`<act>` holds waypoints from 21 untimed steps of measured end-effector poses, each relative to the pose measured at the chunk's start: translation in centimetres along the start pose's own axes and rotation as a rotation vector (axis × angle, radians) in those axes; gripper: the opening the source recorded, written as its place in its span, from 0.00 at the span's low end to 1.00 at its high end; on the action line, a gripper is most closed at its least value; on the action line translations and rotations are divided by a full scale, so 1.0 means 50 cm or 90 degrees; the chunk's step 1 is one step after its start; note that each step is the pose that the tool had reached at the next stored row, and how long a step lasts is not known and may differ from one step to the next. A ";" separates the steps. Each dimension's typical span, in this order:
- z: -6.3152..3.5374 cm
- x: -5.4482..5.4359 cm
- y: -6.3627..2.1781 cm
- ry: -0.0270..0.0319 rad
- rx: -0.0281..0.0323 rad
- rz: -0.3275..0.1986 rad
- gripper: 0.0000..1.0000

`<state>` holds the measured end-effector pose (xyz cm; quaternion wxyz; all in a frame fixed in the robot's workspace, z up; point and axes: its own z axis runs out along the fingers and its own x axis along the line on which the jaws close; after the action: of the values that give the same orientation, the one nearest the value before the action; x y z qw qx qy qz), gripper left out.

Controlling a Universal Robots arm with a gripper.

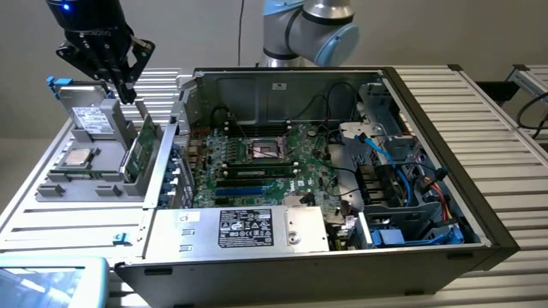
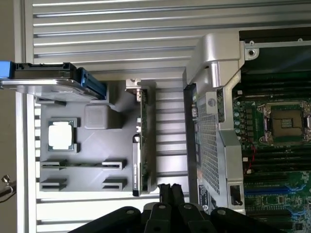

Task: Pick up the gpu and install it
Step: 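Reach for the gpu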

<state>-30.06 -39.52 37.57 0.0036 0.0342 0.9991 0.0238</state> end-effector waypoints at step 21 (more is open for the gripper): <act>0.008 0.081 0.001 0.0001 -0.0010 0.000 0.12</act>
<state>-34.11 -39.15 37.15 0.0035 0.0340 0.9991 0.0246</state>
